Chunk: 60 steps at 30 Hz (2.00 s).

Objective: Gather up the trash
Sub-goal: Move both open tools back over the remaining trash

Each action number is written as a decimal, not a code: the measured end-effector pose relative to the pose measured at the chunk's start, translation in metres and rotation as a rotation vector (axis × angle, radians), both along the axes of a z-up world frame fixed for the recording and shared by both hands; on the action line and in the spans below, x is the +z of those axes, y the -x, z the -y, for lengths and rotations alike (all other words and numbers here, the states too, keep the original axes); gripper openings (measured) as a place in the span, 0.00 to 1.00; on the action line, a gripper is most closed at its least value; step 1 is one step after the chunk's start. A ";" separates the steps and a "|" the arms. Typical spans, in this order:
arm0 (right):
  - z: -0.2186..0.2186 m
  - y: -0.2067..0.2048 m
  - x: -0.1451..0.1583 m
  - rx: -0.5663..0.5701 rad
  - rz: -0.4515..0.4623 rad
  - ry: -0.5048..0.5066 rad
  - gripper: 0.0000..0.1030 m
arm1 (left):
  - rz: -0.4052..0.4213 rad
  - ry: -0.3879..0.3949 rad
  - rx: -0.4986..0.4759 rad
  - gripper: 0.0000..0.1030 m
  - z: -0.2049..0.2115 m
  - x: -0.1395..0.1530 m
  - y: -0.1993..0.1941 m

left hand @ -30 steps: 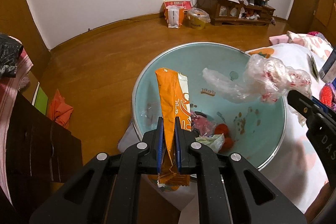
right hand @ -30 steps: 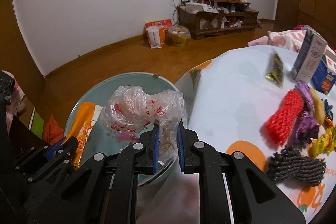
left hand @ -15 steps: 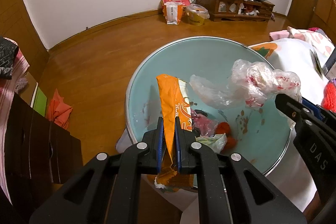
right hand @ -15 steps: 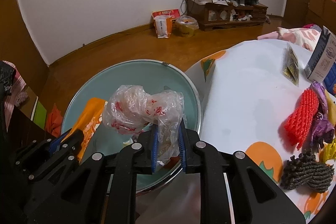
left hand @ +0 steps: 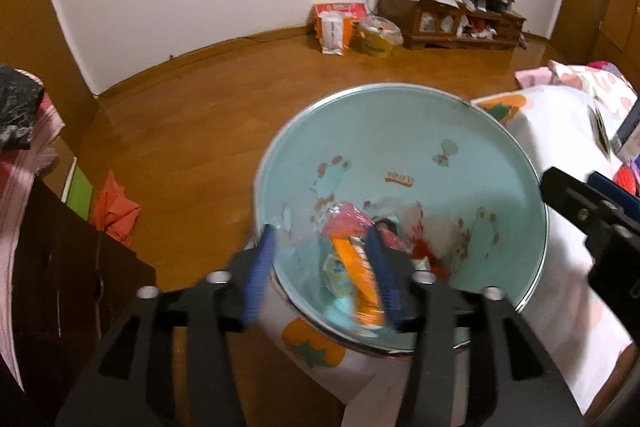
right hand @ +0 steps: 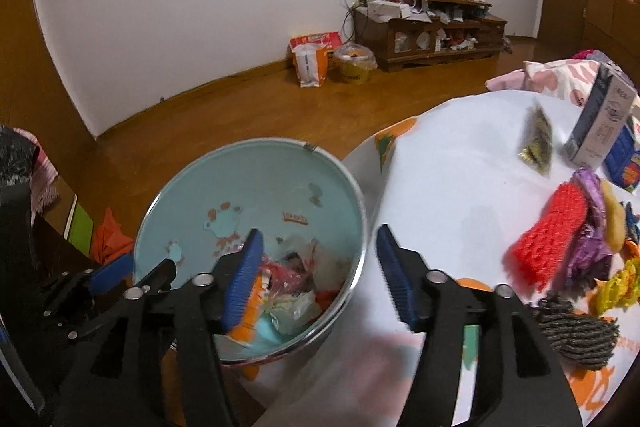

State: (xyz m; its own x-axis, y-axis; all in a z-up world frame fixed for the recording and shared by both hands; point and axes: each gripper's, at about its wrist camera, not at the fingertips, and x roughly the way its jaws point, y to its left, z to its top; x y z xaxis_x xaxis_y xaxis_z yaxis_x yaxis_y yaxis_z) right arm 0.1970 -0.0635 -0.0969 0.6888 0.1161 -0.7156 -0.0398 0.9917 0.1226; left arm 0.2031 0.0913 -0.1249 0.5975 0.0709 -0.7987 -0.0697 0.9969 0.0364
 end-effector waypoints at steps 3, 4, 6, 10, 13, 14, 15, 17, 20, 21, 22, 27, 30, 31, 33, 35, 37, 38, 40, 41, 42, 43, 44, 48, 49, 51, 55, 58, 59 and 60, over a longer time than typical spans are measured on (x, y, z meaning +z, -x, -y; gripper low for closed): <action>0.008 0.010 0.010 -0.023 0.025 -0.010 0.73 | 0.015 -0.010 0.019 0.61 -0.001 0.006 0.008; 0.010 0.012 0.013 -0.027 0.029 -0.012 0.75 | 0.016 -0.012 0.022 0.62 0.000 0.008 0.011; 0.016 0.020 0.018 -0.039 0.037 -0.015 0.77 | 0.017 -0.013 0.031 0.69 0.001 0.010 0.017; 0.028 0.035 0.025 -0.062 0.046 -0.021 0.81 | 0.023 -0.015 0.042 0.79 0.008 0.016 0.032; 0.039 0.047 0.030 -0.084 0.058 -0.029 0.81 | 0.036 -0.015 0.036 0.80 0.015 0.024 0.041; 0.043 0.053 0.033 -0.092 0.062 -0.030 0.82 | 0.041 -0.016 0.034 0.81 0.017 0.026 0.043; 0.047 0.058 0.035 -0.100 0.064 -0.032 0.83 | 0.049 -0.018 0.029 0.82 0.021 0.030 0.048; 0.057 0.067 0.039 -0.119 0.071 -0.038 0.83 | 0.061 -0.021 0.015 0.83 0.029 0.035 0.055; 0.072 0.079 0.043 -0.150 0.084 -0.044 0.83 | 0.069 -0.029 -0.017 0.84 0.044 0.039 0.065; 0.077 0.084 0.045 -0.162 0.087 -0.044 0.83 | 0.070 -0.029 -0.024 0.84 0.048 0.040 0.067; 0.082 0.087 0.045 -0.172 0.088 -0.044 0.83 | 0.071 -0.027 -0.037 0.84 0.053 0.042 0.070; 0.107 0.106 0.047 -0.224 0.089 -0.040 0.83 | 0.068 -0.026 -0.087 0.85 0.077 0.044 0.085; 0.121 0.117 0.047 -0.254 0.091 -0.043 0.83 | 0.071 -0.031 -0.117 0.85 0.090 0.045 0.093; 0.127 0.122 0.046 -0.264 0.093 -0.047 0.83 | 0.075 -0.037 -0.129 0.85 0.095 0.046 0.096; 0.135 0.127 0.046 -0.277 0.092 -0.048 0.83 | 0.078 -0.043 -0.147 0.85 0.103 0.047 0.100; 0.143 0.134 0.044 -0.297 0.093 -0.041 0.83 | 0.077 -0.043 -0.163 0.85 0.111 0.046 0.104; 0.153 0.142 0.041 -0.316 0.090 -0.041 0.83 | 0.070 -0.046 -0.182 0.85 0.120 0.044 0.108; 0.160 0.146 0.038 -0.330 0.087 -0.042 0.83 | 0.064 -0.046 -0.193 0.85 0.125 0.043 0.110; 0.172 0.154 0.033 -0.355 0.080 -0.038 0.83 | 0.054 -0.044 -0.209 0.85 0.132 0.040 0.111; 0.179 0.158 0.031 -0.373 0.076 -0.036 0.83 | 0.051 -0.045 -0.215 0.85 0.135 0.038 0.112; 0.186 0.162 0.028 -0.390 0.073 -0.035 0.83 | 0.048 -0.049 -0.226 0.85 0.140 0.036 0.114; 0.195 0.167 0.025 -0.410 0.069 -0.034 0.83 | 0.044 -0.055 -0.238 0.85 0.144 0.033 0.115; 0.201 0.170 0.022 -0.423 0.065 -0.033 0.83 | 0.039 -0.059 -0.250 0.85 0.148 0.031 0.116; 0.235 0.183 0.011 -0.492 0.044 -0.038 0.80 | 0.026 -0.062 -0.278 0.85 0.161 0.025 0.118; 0.242 0.187 0.009 -0.505 0.040 -0.039 0.77 | 0.025 -0.060 -0.285 0.84 0.164 0.023 0.118; 0.259 0.191 0.003 -0.536 0.029 -0.043 0.75 | 0.025 -0.051 -0.302 0.83 0.169 0.021 0.117; 0.283 0.197 -0.002 -0.571 0.025 -0.042 0.74 | 0.032 -0.045 -0.348 0.72 0.183 0.019 0.110; 0.295 0.195 -0.003 -0.576 0.023 -0.042 0.74 | 0.041 -0.036 -0.362 0.70 0.192 0.020 0.100; 0.299 0.193 -0.004 -0.572 0.023 -0.044 0.74 | 0.042 -0.027 -0.361 0.70 0.195 0.022 0.096; 0.303 0.190 -0.003 -0.573 0.026 -0.038 0.74 | 0.047 -0.015 -0.362 0.70 0.199 0.024 0.092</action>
State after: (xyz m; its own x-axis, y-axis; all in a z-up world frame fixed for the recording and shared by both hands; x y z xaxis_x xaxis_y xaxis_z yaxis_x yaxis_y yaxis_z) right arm 0.0073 -0.3661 -0.0998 0.6666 -0.2557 -0.7002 0.4992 0.8507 0.1646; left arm 0.1115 -0.1076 -0.1006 0.6219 -0.1401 -0.7705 0.2856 0.9567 0.0566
